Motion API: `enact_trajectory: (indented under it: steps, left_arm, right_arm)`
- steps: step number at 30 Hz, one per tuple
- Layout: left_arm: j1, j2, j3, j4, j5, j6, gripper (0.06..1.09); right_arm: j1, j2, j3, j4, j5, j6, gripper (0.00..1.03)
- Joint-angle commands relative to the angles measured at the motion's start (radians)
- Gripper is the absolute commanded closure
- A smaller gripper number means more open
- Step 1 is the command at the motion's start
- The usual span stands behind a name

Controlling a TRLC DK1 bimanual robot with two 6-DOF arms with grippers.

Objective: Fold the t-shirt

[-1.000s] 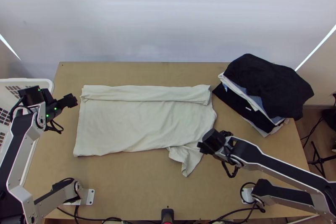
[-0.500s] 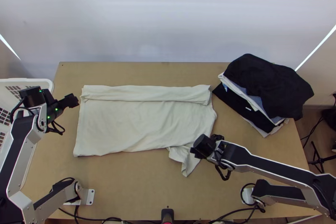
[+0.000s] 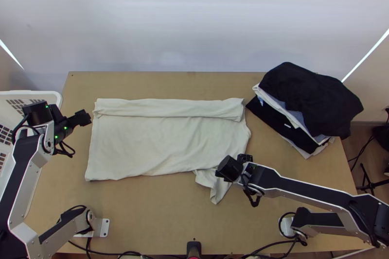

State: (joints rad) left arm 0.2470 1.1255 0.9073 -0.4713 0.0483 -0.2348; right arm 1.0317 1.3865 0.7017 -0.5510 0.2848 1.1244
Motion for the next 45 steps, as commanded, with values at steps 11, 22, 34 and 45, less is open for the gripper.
enact_trajectory:
  steps: [11, 22, 34, 45]
  left_arm:
    - [0.092, -0.104, -0.042, -0.575, -0.099, 0.850, 0.10]
    - [0.115, -0.053, -0.188, -0.711, 0.009, 0.951, 0.10]
    - [0.055, -0.038, -0.295, -0.517, 0.110, 0.879, 0.11]
    - [0.127, -0.023, -0.289, -0.467, 0.090, 0.965, 0.14]
  right_arm:
    - [-0.013, -0.069, -0.034, -0.013, 0.099, -0.083, 0.96]
    - [-0.015, -0.041, -0.010, -0.012, 0.099, -0.078, 0.96]
    - [-0.015, -0.070, -0.011, -0.015, 0.099, -0.083, 0.96]
    - [-0.015, -0.103, -0.016, -0.050, 0.099, -0.080, 0.96]
